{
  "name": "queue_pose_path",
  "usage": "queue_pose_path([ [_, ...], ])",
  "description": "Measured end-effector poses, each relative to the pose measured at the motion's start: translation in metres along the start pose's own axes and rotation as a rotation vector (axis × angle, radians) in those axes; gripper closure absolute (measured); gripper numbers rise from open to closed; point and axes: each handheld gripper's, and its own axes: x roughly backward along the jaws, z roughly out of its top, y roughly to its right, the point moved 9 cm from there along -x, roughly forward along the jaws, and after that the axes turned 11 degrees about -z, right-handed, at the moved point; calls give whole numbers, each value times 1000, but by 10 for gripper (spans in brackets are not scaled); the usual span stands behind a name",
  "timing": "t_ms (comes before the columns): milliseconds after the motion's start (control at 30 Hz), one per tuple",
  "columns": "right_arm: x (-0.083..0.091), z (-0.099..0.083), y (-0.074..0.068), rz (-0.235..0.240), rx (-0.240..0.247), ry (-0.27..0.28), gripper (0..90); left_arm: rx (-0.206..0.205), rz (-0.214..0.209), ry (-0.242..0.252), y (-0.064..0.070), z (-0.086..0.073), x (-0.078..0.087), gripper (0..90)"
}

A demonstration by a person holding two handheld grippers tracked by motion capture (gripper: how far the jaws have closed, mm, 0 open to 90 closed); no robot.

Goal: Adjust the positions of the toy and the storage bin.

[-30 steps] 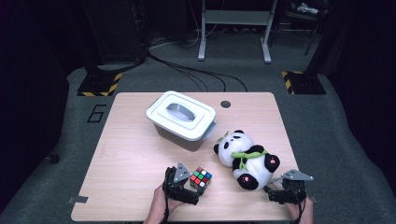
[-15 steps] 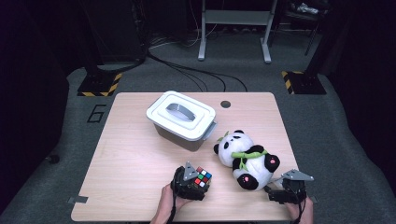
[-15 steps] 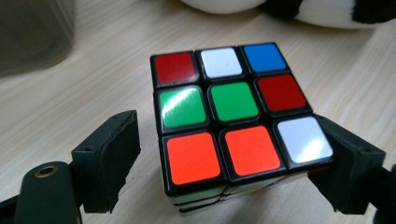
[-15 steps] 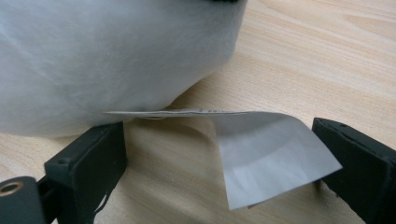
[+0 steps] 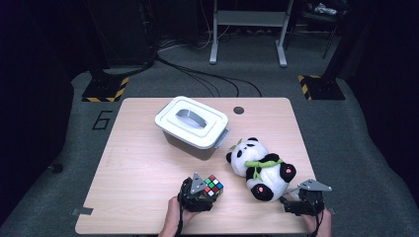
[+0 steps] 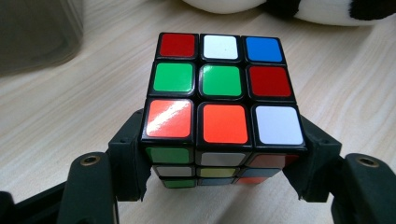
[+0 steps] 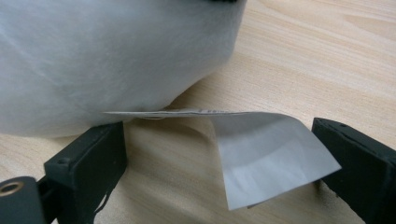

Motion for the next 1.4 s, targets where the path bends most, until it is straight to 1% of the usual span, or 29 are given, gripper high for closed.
queue_pose_path([
  [67,0,0,0,0,0,0,44,-7,0,6,0,2,3,343],
  [100,0,0,0,-1,-3,-1,44,-6,1,19,1,3,7,342],
  [200,0,0,0,-1,0,0,44,-9,7,22,-1,4,11,342],
  [233,0,0,0,-1,0,0,44,-2,7,28,-1,3,12,342],
  [267,0,0,0,-1,-3,-1,44,-6,6,23,-2,3,14,342],
  [400,0,0,0,-2,-4,-1,44,2,23,41,-6,3,24,342],
  [500,0,0,0,-2,-4,-1,44,-3,44,49,-9,2,33,342],
  [567,0,0,0,-2,-4,-1,44,-5,48,47,-12,1,38,342],
  [800,0,0,0,-2,-1,0,44,25,78,58,-21,-9,51,342],
  [900,0,0,0,-2,-2,-1,44,30,95,60,-26,-13,56,342],
  [933,0,0,0,-2,-2,-1,44,38,96,64,-26,-15,57,342],
  [1033,0,0,0,-4,-1,-1,44,36,114,55,-31,-19,62,342],
  [1067,0,0,0,-4,-1,-1,44,51,116,59,-32,-20,63,342],
  [1100,0,0,0,-4,-1,-1,44,48,128,65,-35,-21,65,342],
  [1167,0,0,0,-3,-1,-1,44,57,135,69,-39,-22,69,342],
  [1300,0,0,0,-4,-1,-1,44,61,161,78,-45,-24,77,342],
  [1400,0,0,0,-4,-1,0,44,66,167,78,-49,-26,82,342],
])
